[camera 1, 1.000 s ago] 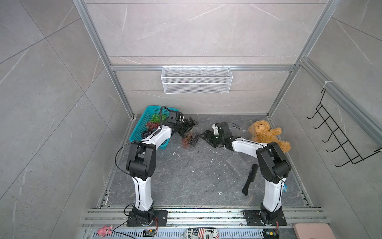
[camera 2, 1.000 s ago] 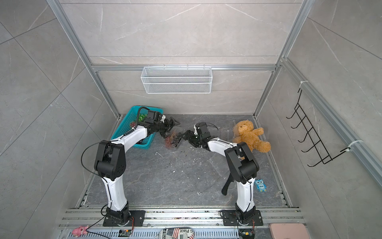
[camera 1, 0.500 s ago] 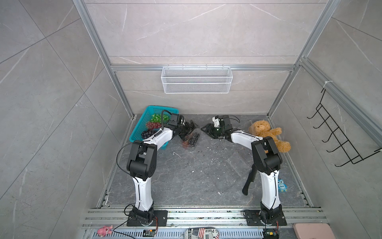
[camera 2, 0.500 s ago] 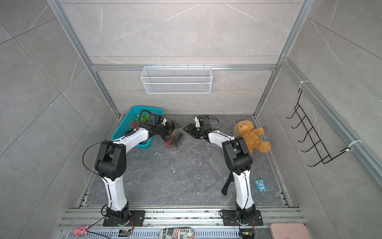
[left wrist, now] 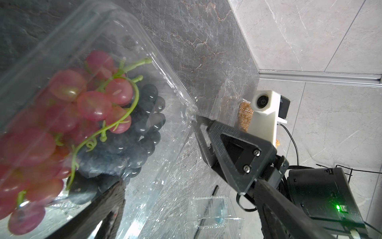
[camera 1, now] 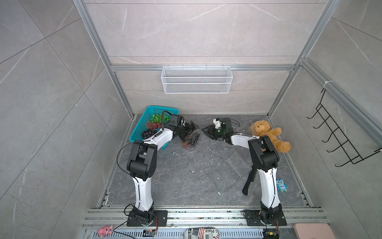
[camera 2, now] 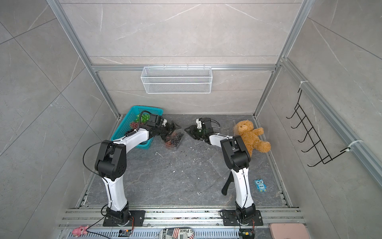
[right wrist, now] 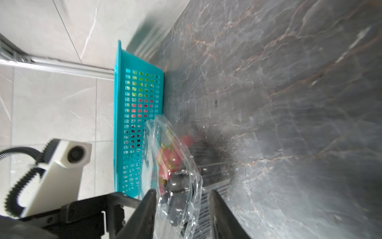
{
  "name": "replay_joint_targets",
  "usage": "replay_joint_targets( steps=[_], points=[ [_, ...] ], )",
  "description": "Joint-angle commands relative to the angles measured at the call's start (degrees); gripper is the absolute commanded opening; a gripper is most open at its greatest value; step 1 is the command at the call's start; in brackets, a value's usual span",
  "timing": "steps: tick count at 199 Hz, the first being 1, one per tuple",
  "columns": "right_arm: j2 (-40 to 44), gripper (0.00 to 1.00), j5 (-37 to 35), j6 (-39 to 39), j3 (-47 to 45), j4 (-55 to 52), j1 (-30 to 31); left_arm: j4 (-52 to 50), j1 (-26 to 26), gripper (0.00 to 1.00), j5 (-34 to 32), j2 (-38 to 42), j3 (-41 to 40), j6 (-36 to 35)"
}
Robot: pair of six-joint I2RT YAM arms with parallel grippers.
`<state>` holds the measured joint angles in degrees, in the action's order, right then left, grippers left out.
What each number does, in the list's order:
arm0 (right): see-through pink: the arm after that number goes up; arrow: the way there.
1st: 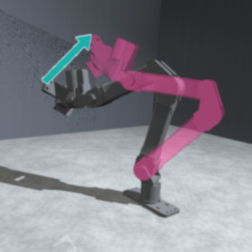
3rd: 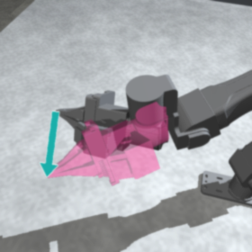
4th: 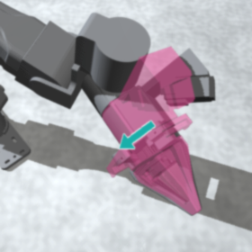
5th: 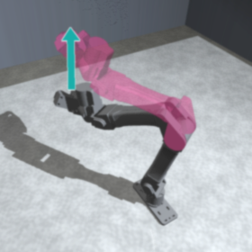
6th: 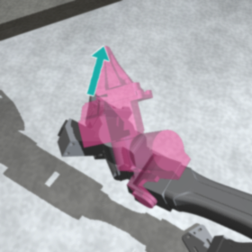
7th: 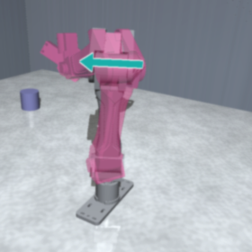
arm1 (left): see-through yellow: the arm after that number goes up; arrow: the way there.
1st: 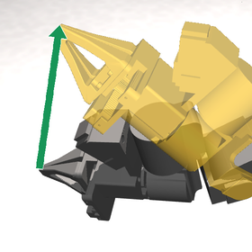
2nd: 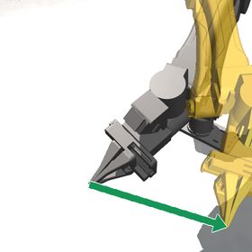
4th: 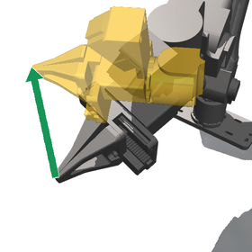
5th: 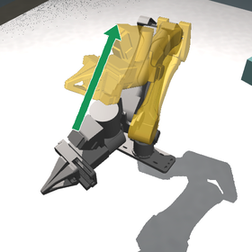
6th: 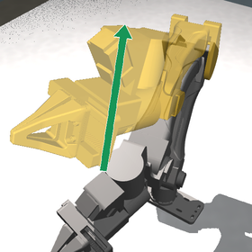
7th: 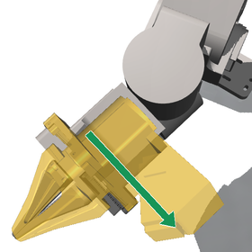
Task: Pack grapes into containers
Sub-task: Close the packing box at the center of the board.
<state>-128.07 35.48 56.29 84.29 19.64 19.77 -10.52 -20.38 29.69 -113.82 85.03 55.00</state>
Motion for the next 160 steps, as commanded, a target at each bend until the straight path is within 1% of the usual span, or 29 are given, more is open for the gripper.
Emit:
replay_joint_targets(
  steps=[1,51,54,77,160],
  points=[
    [-2.3,0.41,1.7,2.6,0.1,3.9,0.0,0.4,-0.3,1.0,0.8,1.6,-0.3,-0.5],
    [-5.1,0.36,2.7,4.6,1.0,6.6,-0.1,-0.3,-0.3,1.0,0.7,1.5,0.3,-0.9],
    [-5.2,0.35,2.7,6.0,1.1,6.7,-0.1,-0.2,-0.3,1.0,0.7,1.5,0.3,-1.0],
    [-6.0,0.31,3.2,7.4,1.1,8.1,-0.1,-0.5,-0.3,1.0,0.7,1.5,0.2,-1.1],
    [-7.8,0.25,4.2,10.9,1.5,12.0,-0.1,-0.8,-0.3,1.0,0.6,1.6,0.1,-1.3]
  ],
)
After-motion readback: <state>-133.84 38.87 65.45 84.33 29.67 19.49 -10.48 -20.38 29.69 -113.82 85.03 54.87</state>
